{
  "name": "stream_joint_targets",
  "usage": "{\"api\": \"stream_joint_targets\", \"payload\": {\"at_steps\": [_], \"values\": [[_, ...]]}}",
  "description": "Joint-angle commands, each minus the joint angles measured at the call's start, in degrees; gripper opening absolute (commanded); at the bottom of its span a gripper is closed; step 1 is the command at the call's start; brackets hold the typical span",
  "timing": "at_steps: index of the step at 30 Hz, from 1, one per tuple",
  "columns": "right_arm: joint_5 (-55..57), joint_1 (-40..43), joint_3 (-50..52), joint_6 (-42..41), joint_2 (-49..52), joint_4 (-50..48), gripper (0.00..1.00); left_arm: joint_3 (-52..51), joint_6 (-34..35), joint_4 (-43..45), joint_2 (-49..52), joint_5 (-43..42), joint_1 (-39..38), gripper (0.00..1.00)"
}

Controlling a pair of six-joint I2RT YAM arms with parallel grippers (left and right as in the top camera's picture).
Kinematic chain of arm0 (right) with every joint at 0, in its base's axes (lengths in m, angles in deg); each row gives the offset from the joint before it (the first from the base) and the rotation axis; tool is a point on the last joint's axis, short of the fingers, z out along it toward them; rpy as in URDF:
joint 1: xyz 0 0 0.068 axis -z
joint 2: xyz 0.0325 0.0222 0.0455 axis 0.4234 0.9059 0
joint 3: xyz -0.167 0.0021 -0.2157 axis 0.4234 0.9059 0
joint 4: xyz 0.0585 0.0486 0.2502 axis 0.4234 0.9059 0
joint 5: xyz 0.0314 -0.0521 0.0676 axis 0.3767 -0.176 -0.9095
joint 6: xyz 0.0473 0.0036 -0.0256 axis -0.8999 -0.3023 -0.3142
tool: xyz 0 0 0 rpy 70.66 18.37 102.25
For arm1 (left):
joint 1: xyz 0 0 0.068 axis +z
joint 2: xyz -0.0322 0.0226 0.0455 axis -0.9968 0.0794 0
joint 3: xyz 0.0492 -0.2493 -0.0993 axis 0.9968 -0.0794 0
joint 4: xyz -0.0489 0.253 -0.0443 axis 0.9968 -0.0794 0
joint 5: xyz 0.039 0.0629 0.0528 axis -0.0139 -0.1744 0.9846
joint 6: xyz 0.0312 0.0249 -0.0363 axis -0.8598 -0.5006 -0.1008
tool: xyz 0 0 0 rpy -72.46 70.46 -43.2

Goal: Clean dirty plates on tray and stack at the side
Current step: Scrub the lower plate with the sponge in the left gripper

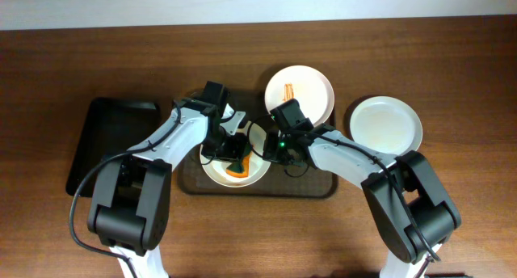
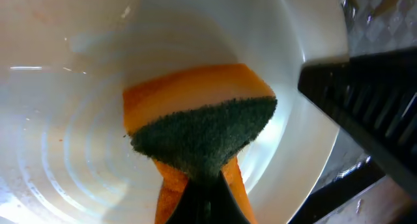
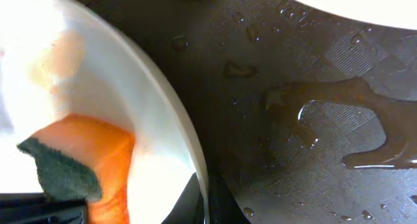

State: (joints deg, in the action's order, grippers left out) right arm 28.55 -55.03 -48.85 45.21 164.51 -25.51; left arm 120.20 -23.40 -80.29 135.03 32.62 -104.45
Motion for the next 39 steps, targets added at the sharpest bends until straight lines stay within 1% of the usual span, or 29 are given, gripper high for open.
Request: {"api": "stream_joint_targets", "payload": {"at_steps": [1, 3, 7, 8, 9, 10, 11, 13, 16, 17, 19, 21, 22, 24, 25, 26, 27, 28, 29, 30, 32, 34, 37, 39], "values": [[1.0, 0.0, -0.1, -0.8, 1.2, 0.3, 0.04, -0.4, 6.6, 3.5, 0.6, -1.8, 0.7, 0.0], [1.0, 0.0, -0.1, -0.8, 1.2, 0.3, 0.04, -0.3, 7.8, 3.7, 0.6, -3.8, 3.1, 0.0], [1.0, 0.0, -0.1, -0.8, 1.2, 0.3, 0.04, 0.2, 8.8, 13.8, 0.6, -3.7, 10.6, 0.0], [1.0, 0.0, -0.1, -0.8, 1.2, 0.3, 0.04, 0.2, 8.8, 15.1, 0.6, -2.1, 11.3, 0.0], [1.0, 0.0, -0.1, -0.8, 1.2, 0.3, 0.04, 0.2, 8.8, 14.4, 0.6, -0.4, 11.9, 0.0], [1.0, 0.0, -0.1, -0.8, 1.2, 0.3, 0.04, 0.2, 8.8, 10.1, 0.6, 3.6, 12.1, 0.0], [1.0, 0.0, -0.1, -0.8, 1.2, 0.3, 0.04, 0.2, 8.8, 6.9, 0.6, 5.5, 12.1, 0.0], [1.0, 0.0, -0.1, -0.8, 1.2, 0.2, 0.04, 0.2, 8.8, 2.3, 0.6, 5.9, 12.1, 0.0], [1.0, 0.0, -0.1, -0.8, 1.2, 0.2, 0.04, 0.2, 4.3, -2.8, 0.6, -6.3, 12.1, 0.0], [1.0, 0.0, -0.1, -0.8, 1.2, 0.2, 0.04, 0.2, 4.3, -4.2, 0.6, -9.4, 11.9, 0.0], [1.0, 0.0, -0.1, -0.8, 1.2, 0.2, 0.04, 0.2, 4.6, -5.2, 0.6, -12.8, 11.1, 0.0], [1.0, 0.0, -0.1, -0.8, 1.2, 0.2, 0.04, 0.2, 5.0, -3.2, 0.6, -11.9, 9.8, 0.0], [1.0, 0.0, -0.1, -0.9, 1.2, 0.2, 0.04, 0.2, 5.0, -1.9, 0.6, -9.8, 9.3, 0.0], [1.0, 0.0, -0.1, -0.8, 1.2, 0.2, 0.04, 0.1, 6.3, 1.8, 0.6, 11.1, 6.4, 0.0], [1.0, 0.0, -0.1, -0.8, 1.2, 0.2, 0.04, 0.1, 6.3, 1.9, 0.6, 16.2, 5.6, 0.0], [1.1, 0.0, -0.1, -0.8, 1.2, 0.2, 0.04, 0.1, 6.6, 1.7, 0.6, 18.6, 4.7, 0.0], [1.5, 0.0, -0.1, -0.8, 1.2, 0.2, 0.04, 0.0, 9.1, 0.1, 0.6, 18.2, 3.5, 0.0], [1.4, 0.0, -0.1, -0.8, 1.2, 0.2, 0.04, 0.0, 10.8, -2.5, 0.6, 14.1, 2.0, 0.0], [1.4, 0.0, -0.1, -0.8, 1.2, 0.2, 0.04, 0.0, 10.8, -4.9, 0.6, 9.4, 0.7, 0.0], [1.4, 0.0, -0.1, -0.8, 1.2, 0.2, 0.04, 0.0, 10.8, -6.2, 0.6, 7.2, -0.6, 0.0], [1.4, 0.0, -0.1, -0.8, 1.2, 0.2, 0.04, 0.0, 10.8, -7.1, 0.6, 5.6, -3.1, 0.0], [1.4, 0.0, -0.1, -0.8, 1.2, 0.2, 0.04, 0.1, 10.7, -5.2, 0.6, 5.5, -3.2, 0.0], [1.4, 0.0, -0.1, -0.8, 1.2, 0.2, 0.04, 0.4, 10.6, -0.1, 0.6, 7.5, -0.2, 0.0], [1.4, 0.0, -0.1, -0.9, 1.2, 0.2, 0.04, 0.4, 9.8, -0.3, 0.6, 7.1, 2.1, 0.0]]}}
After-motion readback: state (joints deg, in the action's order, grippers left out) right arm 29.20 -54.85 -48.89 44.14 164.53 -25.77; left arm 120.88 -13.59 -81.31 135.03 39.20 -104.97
